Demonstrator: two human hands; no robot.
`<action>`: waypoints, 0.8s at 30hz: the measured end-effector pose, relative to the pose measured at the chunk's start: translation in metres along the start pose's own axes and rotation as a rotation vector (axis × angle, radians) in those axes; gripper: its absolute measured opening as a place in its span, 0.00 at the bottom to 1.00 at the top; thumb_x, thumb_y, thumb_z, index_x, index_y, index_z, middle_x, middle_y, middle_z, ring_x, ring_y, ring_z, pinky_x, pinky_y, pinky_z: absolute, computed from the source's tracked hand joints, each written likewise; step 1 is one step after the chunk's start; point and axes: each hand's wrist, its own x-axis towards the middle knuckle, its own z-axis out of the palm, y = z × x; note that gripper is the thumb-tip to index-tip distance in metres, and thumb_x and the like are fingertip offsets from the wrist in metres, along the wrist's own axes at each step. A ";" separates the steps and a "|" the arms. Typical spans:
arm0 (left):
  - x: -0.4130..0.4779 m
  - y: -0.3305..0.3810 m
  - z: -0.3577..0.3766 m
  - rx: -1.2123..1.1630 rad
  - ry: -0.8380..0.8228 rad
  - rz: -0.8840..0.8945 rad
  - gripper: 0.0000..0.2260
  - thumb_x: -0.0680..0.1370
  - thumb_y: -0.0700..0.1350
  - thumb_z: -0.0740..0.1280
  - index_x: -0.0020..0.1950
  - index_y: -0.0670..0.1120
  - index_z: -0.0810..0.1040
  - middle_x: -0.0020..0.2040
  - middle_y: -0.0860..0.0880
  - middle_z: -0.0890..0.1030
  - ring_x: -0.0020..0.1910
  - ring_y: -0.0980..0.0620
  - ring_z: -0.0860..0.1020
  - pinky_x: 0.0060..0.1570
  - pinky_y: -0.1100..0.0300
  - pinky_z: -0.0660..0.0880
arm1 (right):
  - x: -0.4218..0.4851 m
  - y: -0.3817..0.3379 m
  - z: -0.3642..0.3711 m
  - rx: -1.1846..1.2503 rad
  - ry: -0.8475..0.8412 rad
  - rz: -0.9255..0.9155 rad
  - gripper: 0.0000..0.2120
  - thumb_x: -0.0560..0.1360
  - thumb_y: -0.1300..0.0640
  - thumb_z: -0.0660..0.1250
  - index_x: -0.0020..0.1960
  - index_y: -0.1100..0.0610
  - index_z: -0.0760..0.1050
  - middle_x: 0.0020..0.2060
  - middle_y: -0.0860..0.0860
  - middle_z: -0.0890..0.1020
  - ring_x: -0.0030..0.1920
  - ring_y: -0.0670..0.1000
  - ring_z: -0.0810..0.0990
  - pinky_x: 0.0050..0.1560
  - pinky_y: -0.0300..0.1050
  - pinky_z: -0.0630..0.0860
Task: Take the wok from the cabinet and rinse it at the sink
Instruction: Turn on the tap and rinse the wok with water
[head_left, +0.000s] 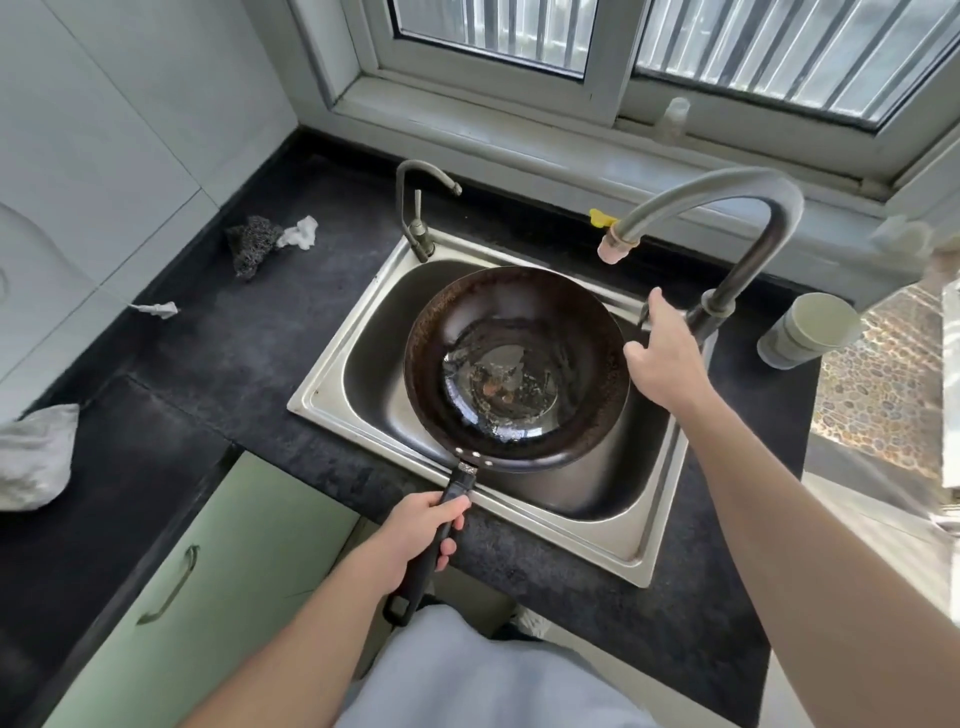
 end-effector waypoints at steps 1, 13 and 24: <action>0.000 0.000 0.000 0.001 -0.001 0.003 0.08 0.80 0.44 0.66 0.54 0.39 0.77 0.37 0.46 0.72 0.23 0.54 0.70 0.24 0.64 0.68 | 0.001 0.000 0.000 -0.001 -0.003 -0.004 0.34 0.78 0.65 0.60 0.80 0.62 0.49 0.80 0.58 0.56 0.80 0.57 0.54 0.77 0.47 0.51; 0.002 -0.003 0.000 -0.002 -0.004 0.007 0.09 0.80 0.45 0.67 0.54 0.39 0.77 0.36 0.47 0.73 0.24 0.53 0.70 0.24 0.63 0.68 | 0.003 -0.003 0.002 -0.020 -0.026 -0.014 0.34 0.77 0.66 0.60 0.80 0.63 0.50 0.80 0.59 0.57 0.80 0.57 0.55 0.77 0.48 0.52; 0.003 -0.002 -0.001 -0.010 -0.013 -0.010 0.09 0.80 0.45 0.67 0.54 0.39 0.77 0.36 0.48 0.73 0.24 0.53 0.70 0.25 0.63 0.68 | 0.004 -0.003 0.003 -0.006 -0.045 -0.009 0.34 0.78 0.66 0.61 0.80 0.62 0.50 0.80 0.58 0.57 0.79 0.57 0.56 0.79 0.51 0.54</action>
